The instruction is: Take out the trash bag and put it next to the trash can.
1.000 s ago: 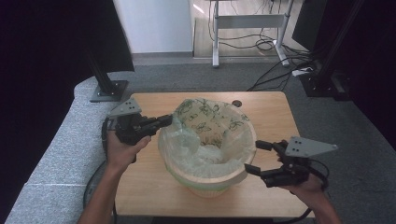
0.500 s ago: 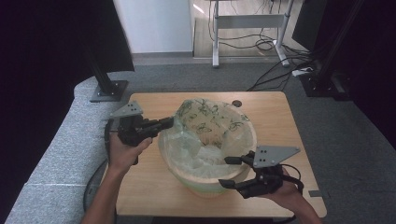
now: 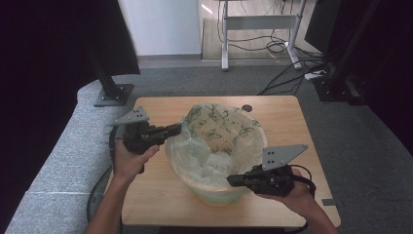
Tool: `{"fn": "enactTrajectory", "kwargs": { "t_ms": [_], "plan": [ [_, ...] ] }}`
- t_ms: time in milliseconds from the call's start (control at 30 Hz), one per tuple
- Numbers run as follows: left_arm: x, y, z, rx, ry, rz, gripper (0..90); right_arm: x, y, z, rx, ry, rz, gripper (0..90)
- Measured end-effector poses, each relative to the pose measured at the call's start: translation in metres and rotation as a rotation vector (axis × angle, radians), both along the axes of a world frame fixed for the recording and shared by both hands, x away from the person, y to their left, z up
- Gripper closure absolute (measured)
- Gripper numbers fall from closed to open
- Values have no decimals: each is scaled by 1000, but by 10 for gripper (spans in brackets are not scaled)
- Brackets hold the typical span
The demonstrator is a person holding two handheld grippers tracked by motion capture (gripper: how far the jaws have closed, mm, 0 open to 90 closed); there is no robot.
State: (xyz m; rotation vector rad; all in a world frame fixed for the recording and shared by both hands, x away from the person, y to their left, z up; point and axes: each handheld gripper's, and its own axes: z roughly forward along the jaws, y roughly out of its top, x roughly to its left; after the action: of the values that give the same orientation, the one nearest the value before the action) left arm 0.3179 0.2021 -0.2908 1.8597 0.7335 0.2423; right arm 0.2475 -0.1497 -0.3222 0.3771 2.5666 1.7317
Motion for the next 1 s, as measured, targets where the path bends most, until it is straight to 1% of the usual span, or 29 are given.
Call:
{"fn": "enactTrajectory", "kwargs": {
  "t_ms": [300, 400, 467, 633, 700, 767, 800, 867, 933, 967, 1000],
  "plan": [
    [0, -1, -1, 2, 2, -11, 898, 10, 7, 35, 81, -57, -56, 897],
    [0, -1, -2, 4, 2, -13, 898, 15, 8, 44, 112, -75, -91, 897],
    [0, -1, -2, 3, 1, -13, 898, 19, 9, 48, 122, -83, -111, 897],
    [0, -1, -1, 4, -2, -14, 898, 30, 9, 51, 114, -84, -133, 897],
    [0, -1, -1, 2, -3, -12, 898, 34, 6, 51, 115, -86, -153, 896],
    [1, -1, -1, 0, -2, -11, 898, 38, 3, 52, 124, -91, -184, 897],
    [1, -1, -1, 1, -2, -12, 898, 40, 1, 53, 136, -83, -190, 896],
    [1, -1, -2, 1, -2, -12, 898, 44, -1, 52, 140, -83, -204, 896],
    [1, -1, -2, 5, -3, -14, 897, 46, -2, 51, 146, -74, -200, 895],
    [1, -1, -2, 5, -3, -14, 897, 45, -1, 50, 144, -76, -199, 857],
    [1, -1, -2, 2, -1, -13, 897, 43, -1, 49, 140, -93, -208, 729]
  ]
}}
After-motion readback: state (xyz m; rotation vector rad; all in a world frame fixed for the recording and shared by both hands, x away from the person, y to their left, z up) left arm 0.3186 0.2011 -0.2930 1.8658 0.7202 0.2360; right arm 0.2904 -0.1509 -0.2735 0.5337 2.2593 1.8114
